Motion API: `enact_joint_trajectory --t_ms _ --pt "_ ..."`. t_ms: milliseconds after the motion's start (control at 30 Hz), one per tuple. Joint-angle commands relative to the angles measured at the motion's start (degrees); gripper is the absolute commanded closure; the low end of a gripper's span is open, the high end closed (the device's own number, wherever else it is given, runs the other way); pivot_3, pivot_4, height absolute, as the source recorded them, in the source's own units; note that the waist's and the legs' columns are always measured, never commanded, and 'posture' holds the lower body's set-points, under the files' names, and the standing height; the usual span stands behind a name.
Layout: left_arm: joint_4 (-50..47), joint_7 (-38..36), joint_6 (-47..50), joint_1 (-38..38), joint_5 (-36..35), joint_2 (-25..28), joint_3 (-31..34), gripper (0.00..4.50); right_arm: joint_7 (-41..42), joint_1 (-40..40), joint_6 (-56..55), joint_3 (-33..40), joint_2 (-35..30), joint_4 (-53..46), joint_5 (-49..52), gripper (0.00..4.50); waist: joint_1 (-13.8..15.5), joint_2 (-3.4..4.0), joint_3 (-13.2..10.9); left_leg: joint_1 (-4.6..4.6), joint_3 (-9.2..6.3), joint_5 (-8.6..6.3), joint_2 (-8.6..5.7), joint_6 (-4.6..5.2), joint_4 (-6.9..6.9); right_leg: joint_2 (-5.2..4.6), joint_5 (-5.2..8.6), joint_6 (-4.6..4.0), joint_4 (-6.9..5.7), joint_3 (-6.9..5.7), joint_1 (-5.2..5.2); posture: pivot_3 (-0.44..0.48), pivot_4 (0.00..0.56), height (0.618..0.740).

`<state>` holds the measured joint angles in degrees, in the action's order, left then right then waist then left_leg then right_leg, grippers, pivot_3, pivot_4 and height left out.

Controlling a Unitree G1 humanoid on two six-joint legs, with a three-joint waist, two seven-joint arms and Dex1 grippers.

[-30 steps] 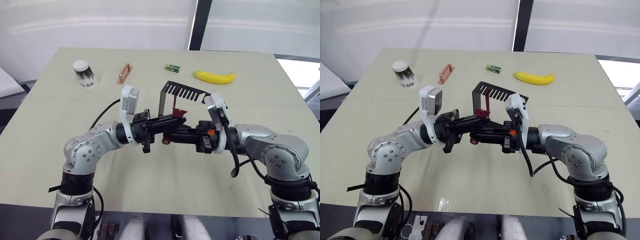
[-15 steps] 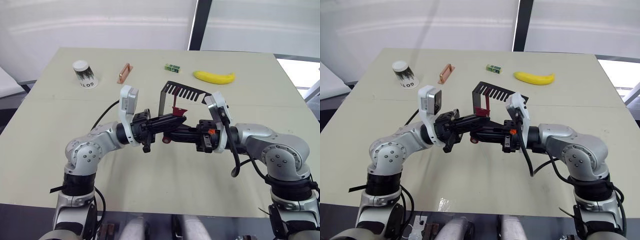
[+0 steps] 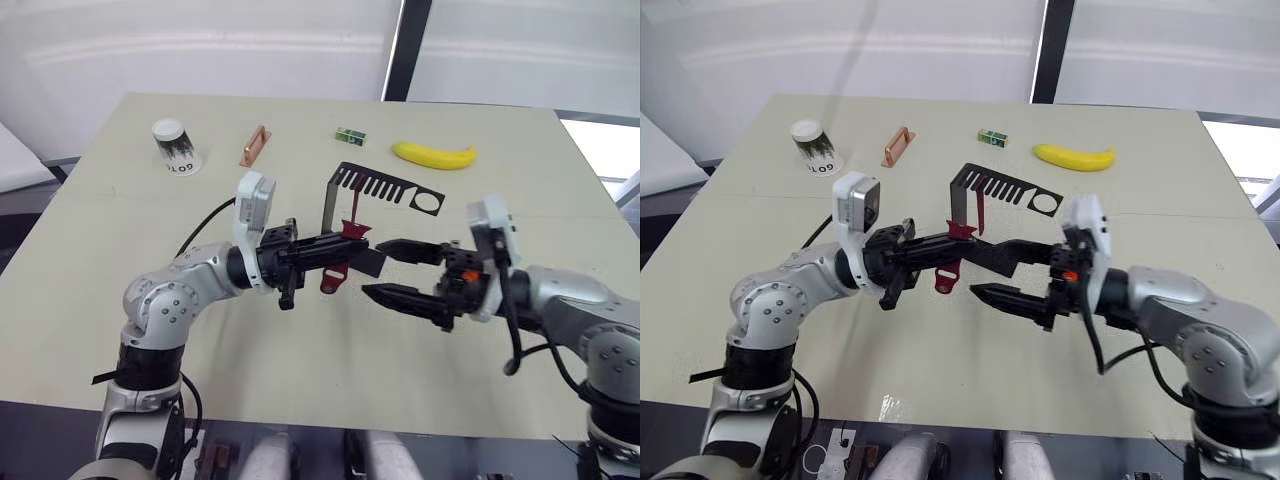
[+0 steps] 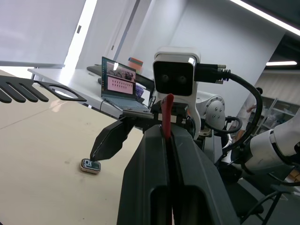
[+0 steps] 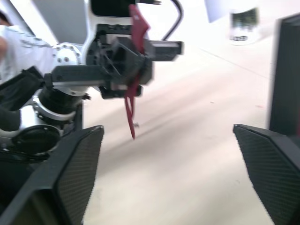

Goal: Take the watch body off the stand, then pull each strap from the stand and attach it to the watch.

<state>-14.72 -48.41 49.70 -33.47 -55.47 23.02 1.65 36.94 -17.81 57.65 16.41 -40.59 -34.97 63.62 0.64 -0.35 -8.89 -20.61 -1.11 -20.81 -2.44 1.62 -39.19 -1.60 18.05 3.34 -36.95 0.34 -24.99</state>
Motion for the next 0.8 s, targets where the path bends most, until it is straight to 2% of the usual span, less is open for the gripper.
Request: enact_joint_trajectory --t_ms 33,133,267,433,600,800 --pt "-0.34 -3.29 -2.29 -0.72 2.19 2.15 -0.64 4.5 -3.61 6.78 -0.54 8.02 -2.75 -4.56 1.74 0.02 0.17 0.0 0.0 0.0 0.0 0.0 0.0 0.0 0.01 0.0 0.0 0.0 0.0 0.0 0.0 0.0 0.15 0.74" --pt "-0.42 -7.38 -5.66 -0.79 6.61 5.26 -2.85 4.5 -8.07 16.59 -1.7 14.78 -2.82 -6.95 -1.0 0.02 0.55 0.01 0.0 0.01 0.02 0.0 0.01 0.0 0.05 0.02 0.0 0.0 0.01 0.03 0.01 0.0 0.15 0.74" --pt "-0.36 -12.01 -9.91 -0.63 10.71 8.21 -4.68 4.5 -13.09 30.05 -4.83 21.53 0.42 -11.04 -6.99 0.02 0.88 0.01 0.01 0.02 0.03 0.0 0.01 0.01 0.05 0.01 0.0 0.0 0.05 0.04 0.06 0.0 0.15 0.74" --pt "0.65 -15.71 -14.4 -0.75 15.26 9.88 -6.63 4.5 -16.07 44.03 -12.27 21.15 6.34 -13.69 -20.34 0.02 0.86 0.02 0.01 0.26 0.02 -0.02 0.02 0.03 0.12 0.03 0.0 0.0 0.12 0.06 0.36 0.0 0.15 0.74" --pt "1.71 -17.5 -14.77 -1.61 16.02 9.53 -7.56 4.5 -15.42 47.25 -17.04 18.35 10.01 -12.14 -24.95 0.02 0.29 0.02 0.0 0.35 0.06 -0.02 0.03 0.03 0.14 0.05 0.0 0.0 0.08 0.12 0.4 0.0 0.15 0.74" --pt "2.38 -17.44 -14.82 -2.22 16.75 8.1 -8.34 4.5 -14.81 41.04 -22.62 11.53 10.02 -1.39 -32.21 0.02 0.42 0.04 -0.01 0.36 0.06 -0.02 0.03 0.02 0.12 0.05 0.01 -0.01 0.09 0.11 0.41 0.0 0.15 0.74"
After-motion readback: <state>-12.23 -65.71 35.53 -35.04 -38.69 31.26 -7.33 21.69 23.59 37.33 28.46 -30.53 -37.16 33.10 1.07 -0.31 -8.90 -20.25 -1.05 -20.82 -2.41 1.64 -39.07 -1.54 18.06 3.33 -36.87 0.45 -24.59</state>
